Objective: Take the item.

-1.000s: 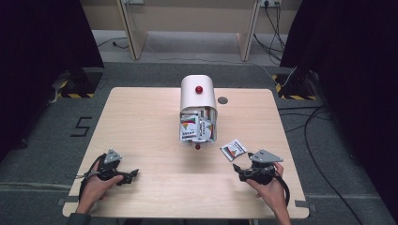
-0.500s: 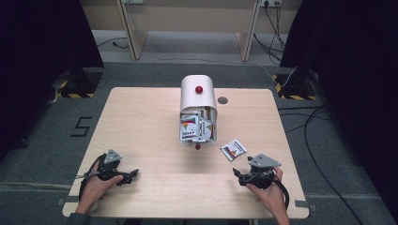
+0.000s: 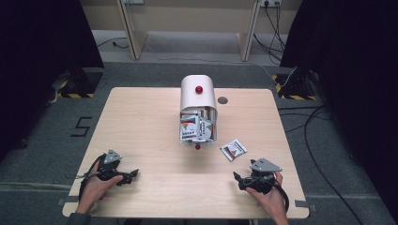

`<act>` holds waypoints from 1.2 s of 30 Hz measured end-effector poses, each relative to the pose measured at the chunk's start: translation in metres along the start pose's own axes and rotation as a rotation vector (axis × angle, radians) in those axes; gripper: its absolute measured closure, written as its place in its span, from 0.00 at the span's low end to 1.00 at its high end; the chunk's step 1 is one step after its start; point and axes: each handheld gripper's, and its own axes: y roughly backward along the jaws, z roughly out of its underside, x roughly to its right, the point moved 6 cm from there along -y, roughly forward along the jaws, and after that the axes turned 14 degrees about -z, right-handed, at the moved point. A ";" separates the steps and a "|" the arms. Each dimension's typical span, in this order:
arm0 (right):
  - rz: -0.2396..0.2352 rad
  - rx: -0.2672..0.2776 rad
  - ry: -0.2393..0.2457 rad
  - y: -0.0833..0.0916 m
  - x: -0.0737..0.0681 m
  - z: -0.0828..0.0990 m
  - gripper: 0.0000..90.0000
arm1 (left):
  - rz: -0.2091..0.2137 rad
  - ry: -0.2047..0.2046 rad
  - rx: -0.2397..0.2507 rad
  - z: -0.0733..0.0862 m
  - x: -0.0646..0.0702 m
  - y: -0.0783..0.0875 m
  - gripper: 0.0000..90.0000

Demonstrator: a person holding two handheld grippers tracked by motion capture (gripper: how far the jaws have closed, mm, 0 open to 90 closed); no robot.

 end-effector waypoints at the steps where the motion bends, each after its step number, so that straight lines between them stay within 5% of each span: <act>1: -0.003 0.003 0.001 0.000 0.000 0.001 0.18 | 0.000 0.001 0.001 0.000 0.000 0.000 0.00; 36: -0.008 -0.065 -0.036 0.011 -0.014 0.033 0.18 | -0.001 0.000 0.001 0.000 0.000 0.000 0.00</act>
